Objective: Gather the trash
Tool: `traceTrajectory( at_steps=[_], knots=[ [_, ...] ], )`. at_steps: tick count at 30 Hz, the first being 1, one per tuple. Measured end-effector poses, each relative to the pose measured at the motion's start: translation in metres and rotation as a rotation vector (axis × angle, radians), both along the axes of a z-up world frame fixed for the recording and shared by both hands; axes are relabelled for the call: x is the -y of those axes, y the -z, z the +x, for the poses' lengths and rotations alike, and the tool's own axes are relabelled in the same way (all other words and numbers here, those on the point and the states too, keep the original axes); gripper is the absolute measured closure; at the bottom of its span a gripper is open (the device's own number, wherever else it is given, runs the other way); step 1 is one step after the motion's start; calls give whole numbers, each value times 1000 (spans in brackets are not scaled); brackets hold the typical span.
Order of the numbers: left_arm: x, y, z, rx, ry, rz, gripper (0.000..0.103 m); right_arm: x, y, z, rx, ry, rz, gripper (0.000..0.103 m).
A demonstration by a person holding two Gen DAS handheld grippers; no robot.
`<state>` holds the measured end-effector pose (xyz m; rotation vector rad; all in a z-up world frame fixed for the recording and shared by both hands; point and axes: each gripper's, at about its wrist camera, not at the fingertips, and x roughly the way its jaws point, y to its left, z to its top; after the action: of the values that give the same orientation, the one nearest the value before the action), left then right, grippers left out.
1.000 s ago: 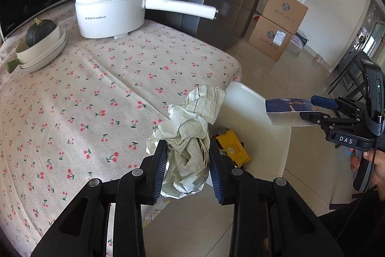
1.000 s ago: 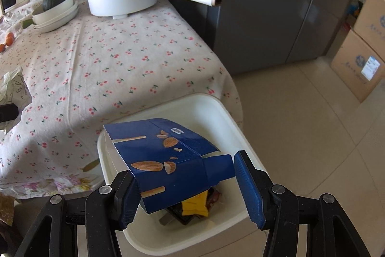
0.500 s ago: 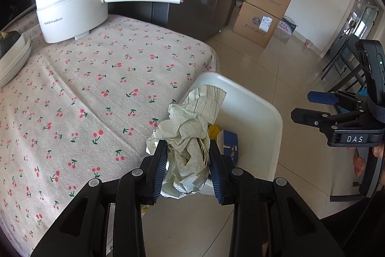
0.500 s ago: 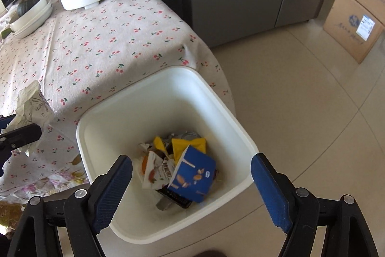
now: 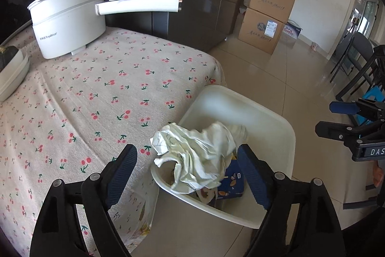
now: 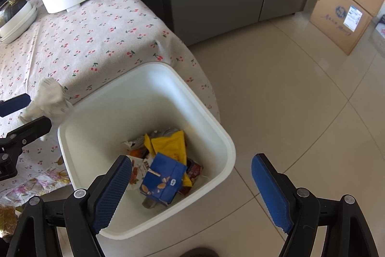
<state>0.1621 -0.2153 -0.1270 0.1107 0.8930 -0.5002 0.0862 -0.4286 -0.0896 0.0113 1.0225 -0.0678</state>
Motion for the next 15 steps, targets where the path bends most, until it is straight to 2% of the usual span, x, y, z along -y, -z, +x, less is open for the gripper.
traceTrajectory(
  at_steps=[7, 15],
  knots=[
    [-12, -7, -7, 40, -40, 43, 14, -3, -4, -1, 11, -4, -11, 15],
    [-37, -26, -27, 77, -91, 43, 13, -14, -16, -6, 43, -20, -3, 14]
  ],
)
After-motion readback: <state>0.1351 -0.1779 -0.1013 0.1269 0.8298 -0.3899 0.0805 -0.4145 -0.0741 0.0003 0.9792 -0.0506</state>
